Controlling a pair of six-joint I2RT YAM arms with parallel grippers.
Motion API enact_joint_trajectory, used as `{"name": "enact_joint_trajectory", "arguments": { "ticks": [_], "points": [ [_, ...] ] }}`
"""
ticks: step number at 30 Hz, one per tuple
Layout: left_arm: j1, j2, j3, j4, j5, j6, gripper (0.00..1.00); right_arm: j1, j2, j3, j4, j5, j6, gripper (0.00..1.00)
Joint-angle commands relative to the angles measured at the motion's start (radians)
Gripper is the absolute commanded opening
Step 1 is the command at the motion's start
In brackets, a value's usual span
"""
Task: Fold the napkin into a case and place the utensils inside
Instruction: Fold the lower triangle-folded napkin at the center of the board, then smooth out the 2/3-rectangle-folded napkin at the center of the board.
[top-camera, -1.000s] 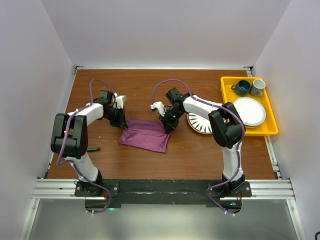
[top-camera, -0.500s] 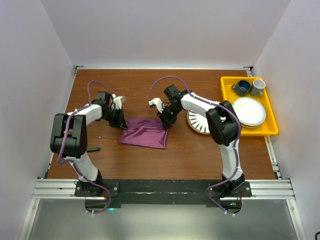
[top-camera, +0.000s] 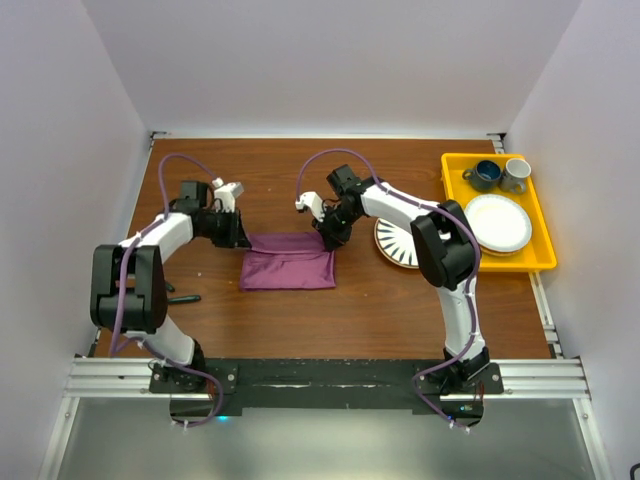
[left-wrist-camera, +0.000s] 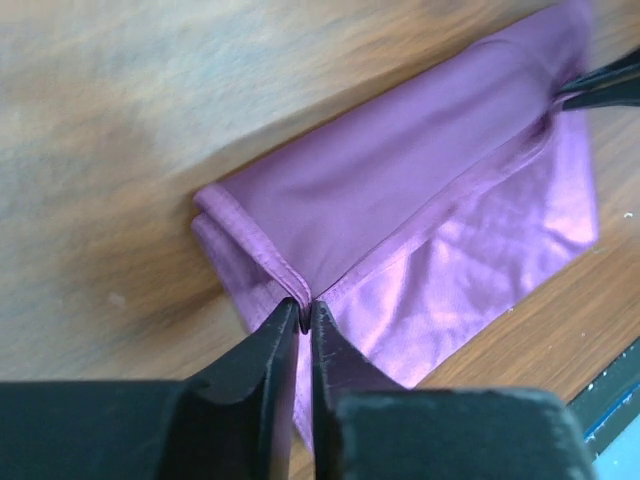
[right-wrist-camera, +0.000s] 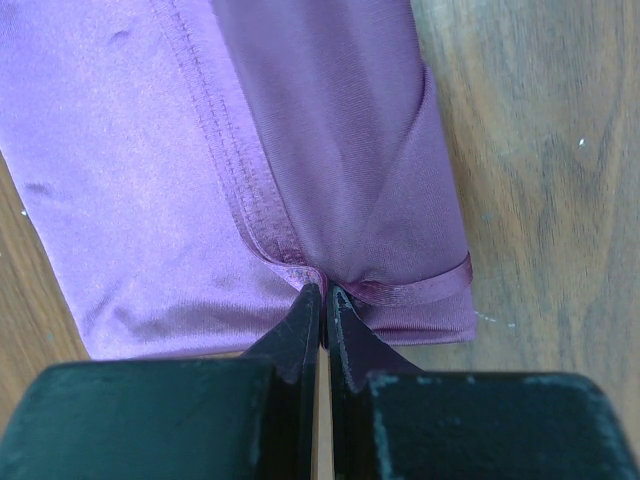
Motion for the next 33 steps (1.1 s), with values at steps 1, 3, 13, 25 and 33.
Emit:
{"name": "enact_joint_trajectory", "arguments": {
  "ticks": [1,3,13,25,33],
  "points": [
    [0.009,-0.167,-0.055,0.227,0.153,-0.048,0.22,0.004,0.024,-0.022,0.008,0.092,-0.093,0.0],
    [0.009,-0.178,-0.052,0.266,0.153,-0.111,0.23,0.005,0.027,-0.017,0.007,0.093,-0.102,0.0],
    [-0.097,-0.019,-0.014,0.395,0.087,-0.269,0.25,0.009,0.03,-0.019,-0.001,0.095,-0.137,0.0],
    [-0.11,0.167,-0.028,0.29,-0.007,-0.251,0.15,0.007,0.026,-0.007,0.006,0.102,-0.157,0.0],
    [-0.105,0.188,-0.054,0.263,-0.033,-0.236,0.11,0.005,-0.086,0.069,-0.108,-0.034,-0.068,0.35]
  ]
}}
